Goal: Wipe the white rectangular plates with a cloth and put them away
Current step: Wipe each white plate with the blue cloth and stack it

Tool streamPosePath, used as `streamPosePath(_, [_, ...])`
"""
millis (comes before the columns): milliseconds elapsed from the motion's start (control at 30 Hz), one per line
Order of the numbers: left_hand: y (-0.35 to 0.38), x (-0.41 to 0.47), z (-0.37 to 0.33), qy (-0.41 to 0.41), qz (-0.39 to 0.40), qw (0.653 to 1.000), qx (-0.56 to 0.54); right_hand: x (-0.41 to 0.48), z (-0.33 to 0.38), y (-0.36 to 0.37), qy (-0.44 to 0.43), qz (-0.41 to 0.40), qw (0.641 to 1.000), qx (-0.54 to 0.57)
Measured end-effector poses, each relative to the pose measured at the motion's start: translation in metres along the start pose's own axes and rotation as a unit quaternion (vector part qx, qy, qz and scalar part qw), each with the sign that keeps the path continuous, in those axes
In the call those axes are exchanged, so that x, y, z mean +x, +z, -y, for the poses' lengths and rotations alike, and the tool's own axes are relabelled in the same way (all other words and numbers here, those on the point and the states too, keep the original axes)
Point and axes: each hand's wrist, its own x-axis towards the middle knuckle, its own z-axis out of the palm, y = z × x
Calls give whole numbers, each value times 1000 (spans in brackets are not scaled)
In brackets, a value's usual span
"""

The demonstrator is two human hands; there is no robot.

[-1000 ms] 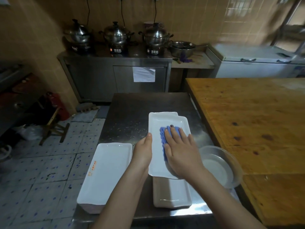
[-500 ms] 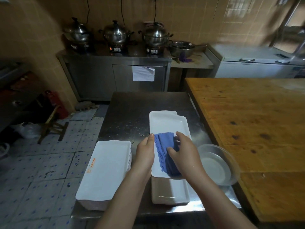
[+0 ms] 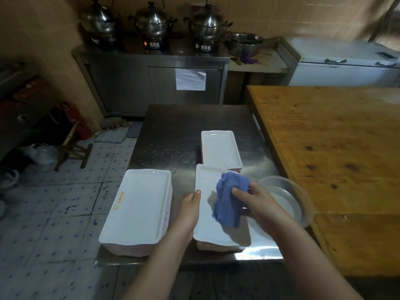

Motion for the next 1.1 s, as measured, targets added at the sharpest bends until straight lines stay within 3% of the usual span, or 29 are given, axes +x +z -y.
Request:
streamPosePath(167, [4, 21, 28, -10, 12, 998, 67, 12, -18, -11, 42, -73, 995, 62])
streamPosePath(433, [10, 42, 61, -30, -47, 976, 212, 26, -45, -13, 71, -93, 992, 55])
streamPosePath(633, [11, 46, 68, -9, -59, 962, 266, 31, -51, -9, 66, -45, 997, 11])
streamPosePath(800, [1, 55, 68, 95, -39, 905, 414, 35, -61, 2, 85, -41, 995, 19])
streamPosePath(900, [-5, 64, 74, 103, -13, 876, 471, 38, -62, 5, 103, -43, 994, 22])
streamPosePath(1100, [-5, 78, 80, 87, 6, 872, 482, 42, -66, 3, 114, -59, 991, 34])
